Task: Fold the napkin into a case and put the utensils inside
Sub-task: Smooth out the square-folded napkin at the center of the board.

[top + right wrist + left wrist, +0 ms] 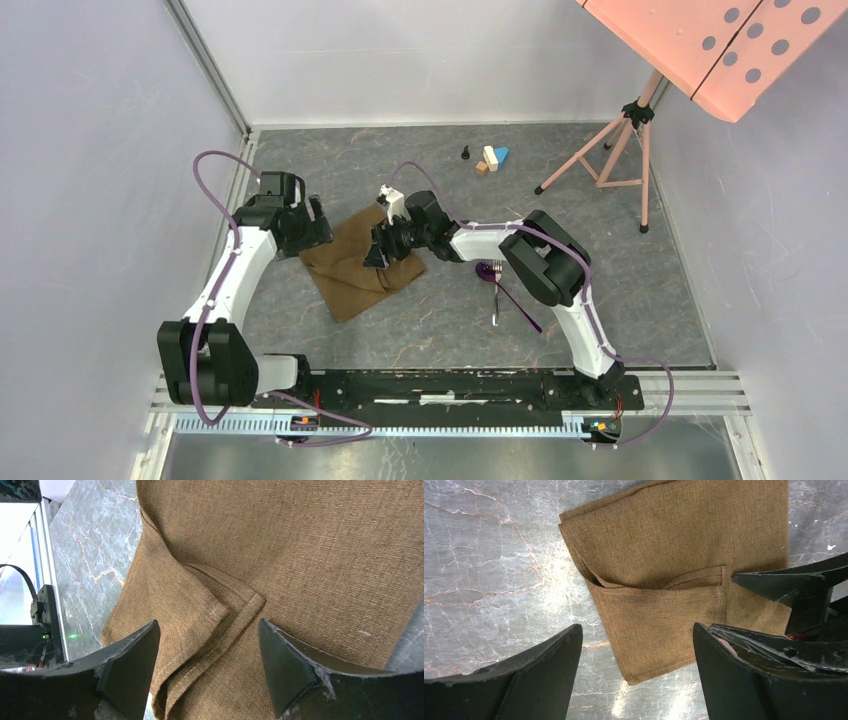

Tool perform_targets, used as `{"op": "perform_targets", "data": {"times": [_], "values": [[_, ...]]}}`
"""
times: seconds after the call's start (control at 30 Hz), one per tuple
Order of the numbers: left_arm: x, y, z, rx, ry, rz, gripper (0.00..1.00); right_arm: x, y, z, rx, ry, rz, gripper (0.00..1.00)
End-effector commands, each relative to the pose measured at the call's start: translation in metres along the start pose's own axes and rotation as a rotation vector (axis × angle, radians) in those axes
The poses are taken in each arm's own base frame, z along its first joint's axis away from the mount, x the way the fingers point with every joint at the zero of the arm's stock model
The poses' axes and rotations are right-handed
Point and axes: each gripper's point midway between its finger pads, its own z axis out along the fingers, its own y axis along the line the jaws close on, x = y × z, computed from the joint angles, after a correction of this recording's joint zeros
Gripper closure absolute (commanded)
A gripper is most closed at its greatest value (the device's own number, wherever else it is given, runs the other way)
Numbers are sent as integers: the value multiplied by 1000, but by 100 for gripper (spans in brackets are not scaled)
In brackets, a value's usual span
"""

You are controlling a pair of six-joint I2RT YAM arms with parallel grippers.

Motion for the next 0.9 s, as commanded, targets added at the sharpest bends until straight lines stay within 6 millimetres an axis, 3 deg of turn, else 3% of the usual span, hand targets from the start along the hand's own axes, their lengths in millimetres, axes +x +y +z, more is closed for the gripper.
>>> {"op": "perform_targets", "data": {"times": [0.0,0.2,0.4,0.57,0.63,0.7,0.73,0.87], "values": [[-13,-10,-10,60,-73,-10,12,-3,13,15,-16,-9,-7,23],[-18,-8,-16,47,-105,-11,12,-5,39,21,-79,-15,-16,31],[-27,1,-26,9,-178,-23,12,-10,82,12,-184,-22,-46,36],[-32,4,-31,-5,-200,-31,11,7,142,9,-315,9,-30,37],[-34,6,-33,-11,-203,-34,11,17,174,1,-388,24,-20,38],[-35,7,-33,-12,-205,-37,11,17,192,-11,-407,11,-32,35],[-34,6,-32,-9,-200,-40,10,12,192,-18,-385,-8,-49,32],[-22,-7,-18,58,-120,-44,10,15,139,-30,-175,0,-105,22]]}}
